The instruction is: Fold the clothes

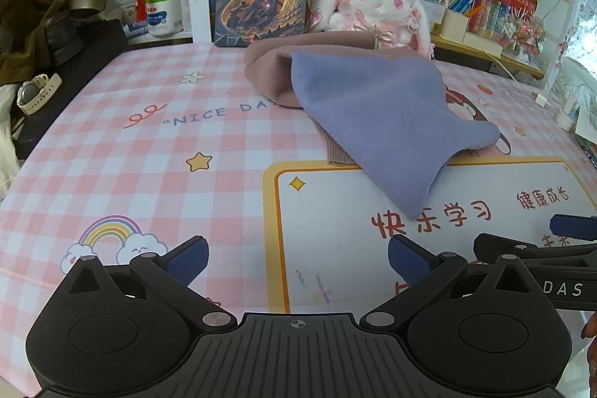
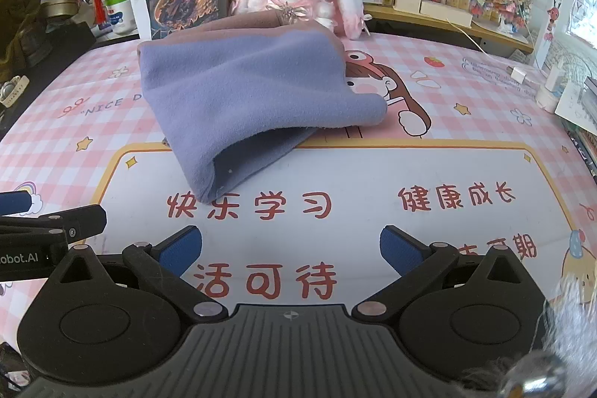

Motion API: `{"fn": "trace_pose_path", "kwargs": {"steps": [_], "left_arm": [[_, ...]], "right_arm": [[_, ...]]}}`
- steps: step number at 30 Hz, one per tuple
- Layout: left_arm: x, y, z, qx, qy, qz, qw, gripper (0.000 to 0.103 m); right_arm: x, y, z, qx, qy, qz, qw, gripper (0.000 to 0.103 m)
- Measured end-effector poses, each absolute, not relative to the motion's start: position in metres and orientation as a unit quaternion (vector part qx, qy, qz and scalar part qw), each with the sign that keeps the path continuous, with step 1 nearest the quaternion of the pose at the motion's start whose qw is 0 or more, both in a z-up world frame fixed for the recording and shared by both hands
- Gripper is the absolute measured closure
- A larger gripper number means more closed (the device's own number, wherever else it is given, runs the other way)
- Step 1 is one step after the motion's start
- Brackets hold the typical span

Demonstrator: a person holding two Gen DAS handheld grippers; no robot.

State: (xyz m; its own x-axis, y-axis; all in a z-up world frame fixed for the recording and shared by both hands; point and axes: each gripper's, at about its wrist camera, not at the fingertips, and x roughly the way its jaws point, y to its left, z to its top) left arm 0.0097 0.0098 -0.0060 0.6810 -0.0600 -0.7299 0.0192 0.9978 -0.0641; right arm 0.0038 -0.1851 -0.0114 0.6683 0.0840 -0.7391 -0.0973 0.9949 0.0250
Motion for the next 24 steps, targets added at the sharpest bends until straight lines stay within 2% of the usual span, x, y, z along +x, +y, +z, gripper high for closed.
{"fn": "trace_pose_path", "kwargs": {"steps": [24], "left_arm": [[0.0106, 0.0105, -0.0073, -0.026, 0.4, -0.025, 0.916, 0.0]], "right_arm": [[0.0035, -0.185, -0.0115, -0.008, 0.403, 0.048, 0.914, 0.0]]}}
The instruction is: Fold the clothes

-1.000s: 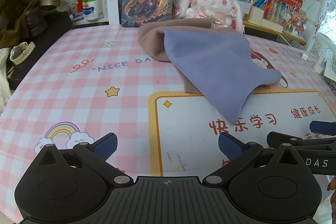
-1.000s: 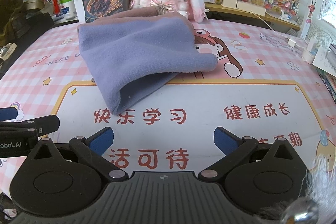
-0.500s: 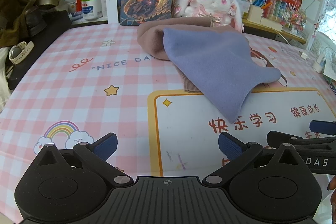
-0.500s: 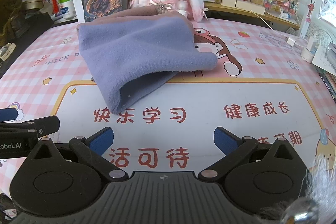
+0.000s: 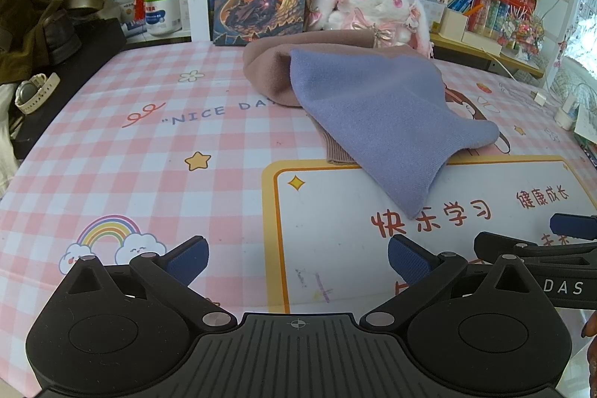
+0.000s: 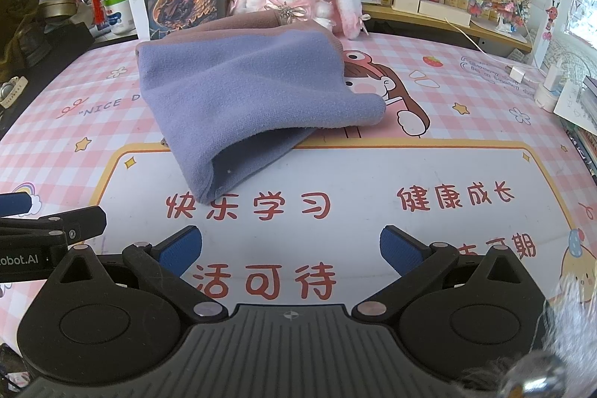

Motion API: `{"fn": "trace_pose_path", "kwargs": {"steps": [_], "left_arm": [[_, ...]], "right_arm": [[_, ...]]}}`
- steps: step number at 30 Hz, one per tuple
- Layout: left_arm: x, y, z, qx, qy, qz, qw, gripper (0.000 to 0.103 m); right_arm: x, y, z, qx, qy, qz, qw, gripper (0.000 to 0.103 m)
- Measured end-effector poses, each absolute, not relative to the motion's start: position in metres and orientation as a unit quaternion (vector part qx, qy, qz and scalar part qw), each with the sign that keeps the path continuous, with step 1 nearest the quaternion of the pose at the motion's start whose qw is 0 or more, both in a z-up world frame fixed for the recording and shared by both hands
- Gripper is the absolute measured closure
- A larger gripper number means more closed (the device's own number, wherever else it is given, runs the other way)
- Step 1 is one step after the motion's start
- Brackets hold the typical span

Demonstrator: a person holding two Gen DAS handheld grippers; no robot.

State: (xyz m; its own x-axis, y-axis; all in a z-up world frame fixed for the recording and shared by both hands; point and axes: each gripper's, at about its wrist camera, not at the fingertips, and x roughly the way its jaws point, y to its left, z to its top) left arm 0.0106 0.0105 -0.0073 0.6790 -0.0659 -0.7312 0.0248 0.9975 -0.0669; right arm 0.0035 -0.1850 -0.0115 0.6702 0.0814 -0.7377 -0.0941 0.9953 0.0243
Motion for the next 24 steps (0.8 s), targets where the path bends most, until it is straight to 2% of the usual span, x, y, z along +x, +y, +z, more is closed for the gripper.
{"fn": "trace_pose_path", "kwargs": {"steps": [24], "left_arm": [[0.0104, 0.0135, -0.0072, -0.025, 0.398, -0.033, 0.917, 0.0]], "right_arm": [[0.0006, -0.1826, -0.0097, -0.007, 0.4, 0.045, 0.915, 0.0]]}}
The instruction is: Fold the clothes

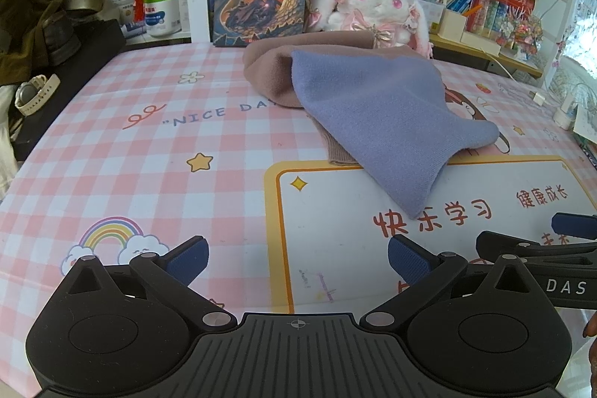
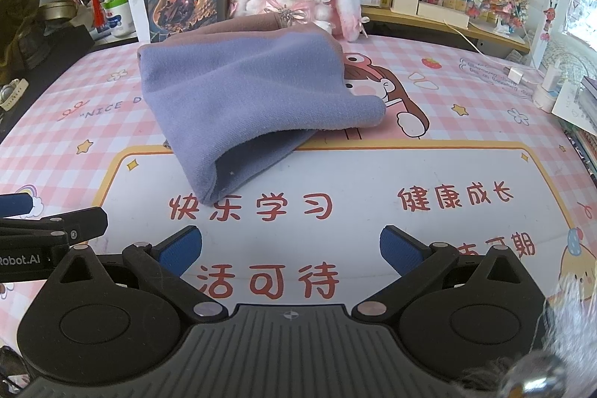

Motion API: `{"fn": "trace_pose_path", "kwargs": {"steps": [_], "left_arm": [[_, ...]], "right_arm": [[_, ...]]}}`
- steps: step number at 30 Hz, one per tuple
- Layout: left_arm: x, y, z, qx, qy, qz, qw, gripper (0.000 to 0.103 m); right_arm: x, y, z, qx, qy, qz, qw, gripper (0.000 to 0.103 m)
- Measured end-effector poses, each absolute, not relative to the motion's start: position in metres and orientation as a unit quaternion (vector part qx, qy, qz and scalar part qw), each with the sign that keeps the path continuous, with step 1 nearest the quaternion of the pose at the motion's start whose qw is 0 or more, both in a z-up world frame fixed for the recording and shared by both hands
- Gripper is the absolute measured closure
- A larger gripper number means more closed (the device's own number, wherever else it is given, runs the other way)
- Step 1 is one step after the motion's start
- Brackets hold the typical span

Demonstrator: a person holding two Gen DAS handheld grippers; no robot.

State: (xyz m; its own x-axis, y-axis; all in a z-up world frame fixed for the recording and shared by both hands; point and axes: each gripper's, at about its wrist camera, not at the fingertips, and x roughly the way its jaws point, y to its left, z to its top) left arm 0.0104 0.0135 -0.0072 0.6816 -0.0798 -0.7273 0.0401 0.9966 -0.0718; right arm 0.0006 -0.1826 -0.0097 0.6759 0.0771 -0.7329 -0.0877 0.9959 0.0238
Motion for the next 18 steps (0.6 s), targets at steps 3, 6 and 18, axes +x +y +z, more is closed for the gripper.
{"fn": "trace_pose_path", "kwargs": {"steps": [3, 6, 18], "left_arm": [[0.0101, 0.0145, -0.0071, -0.025, 0.398, -0.034, 0.916, 0.0], [0.0098, 0.0156, -0.007, -0.025, 0.398, -0.035, 0.916, 0.0], [0.0087, 0.0201, -0.0073, -0.022, 0.399, -0.046, 0.915, 0.0]], "right_arm": [[0.0002, -0.1822, -0.0093, -0.006, 0.4, 0.043, 0.915, 0.0], [-0.0002, -0.1814, -0.0089, -0.006, 0.4, 0.042, 0.916, 0.0], [-0.0021, -0.1768, -0.0082, -0.005, 0.398, 0.036, 0.916, 0.0]]}}
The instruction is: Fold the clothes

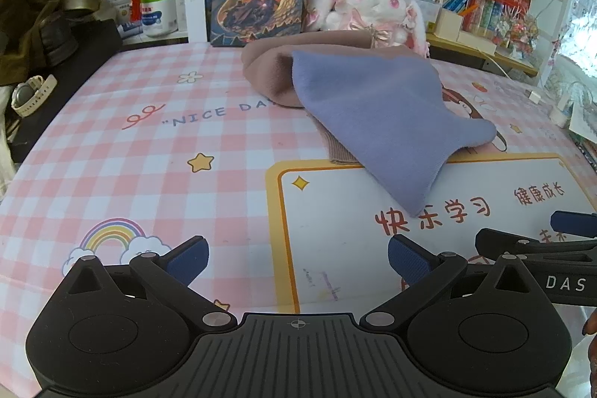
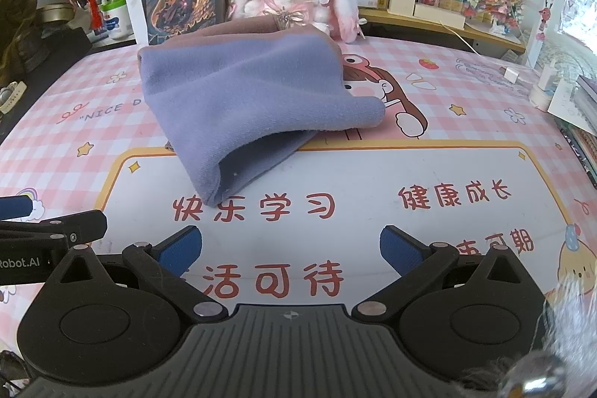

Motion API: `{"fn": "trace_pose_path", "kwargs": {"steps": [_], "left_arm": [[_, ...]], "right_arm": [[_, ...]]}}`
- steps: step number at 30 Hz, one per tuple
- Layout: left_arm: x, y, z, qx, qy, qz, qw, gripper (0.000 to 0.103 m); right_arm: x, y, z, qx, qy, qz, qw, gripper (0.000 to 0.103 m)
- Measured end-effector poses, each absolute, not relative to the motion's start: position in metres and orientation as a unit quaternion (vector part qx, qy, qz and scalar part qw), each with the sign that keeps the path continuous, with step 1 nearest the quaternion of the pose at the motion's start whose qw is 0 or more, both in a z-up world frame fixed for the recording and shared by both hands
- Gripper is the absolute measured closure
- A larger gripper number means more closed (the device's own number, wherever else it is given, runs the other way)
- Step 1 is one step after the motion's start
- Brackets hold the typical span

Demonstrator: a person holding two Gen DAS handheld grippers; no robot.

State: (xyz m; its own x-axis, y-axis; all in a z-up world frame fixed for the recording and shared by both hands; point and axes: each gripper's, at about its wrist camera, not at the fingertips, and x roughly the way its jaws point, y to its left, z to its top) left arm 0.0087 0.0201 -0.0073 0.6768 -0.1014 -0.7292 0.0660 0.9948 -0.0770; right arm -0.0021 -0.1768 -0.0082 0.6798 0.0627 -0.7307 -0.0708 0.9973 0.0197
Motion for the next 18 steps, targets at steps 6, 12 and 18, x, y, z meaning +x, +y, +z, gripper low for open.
{"fn": "trace_pose_path", "kwargs": {"steps": [6, 12, 18], "left_arm": [[0.008, 0.023, -0.008, -0.02, 0.4, -0.054, 0.915, 0.0], [0.006, 0.026, -0.007, -0.018, 0.398, -0.062, 0.915, 0.0], [0.001, 0.032, -0.004, -0.018, 0.386, -0.072, 0.919, 0.0]], "right_arm": [[-0.005, -0.174, -0.008, -0.003, 0.399, 0.029, 0.917, 0.0], [-0.011, -0.171, -0.008, 0.001, 0.399, 0.018, 0.917, 0.0], [-0.017, -0.165, -0.008, 0.002, 0.397, 0.012, 0.918, 0.0]]}}
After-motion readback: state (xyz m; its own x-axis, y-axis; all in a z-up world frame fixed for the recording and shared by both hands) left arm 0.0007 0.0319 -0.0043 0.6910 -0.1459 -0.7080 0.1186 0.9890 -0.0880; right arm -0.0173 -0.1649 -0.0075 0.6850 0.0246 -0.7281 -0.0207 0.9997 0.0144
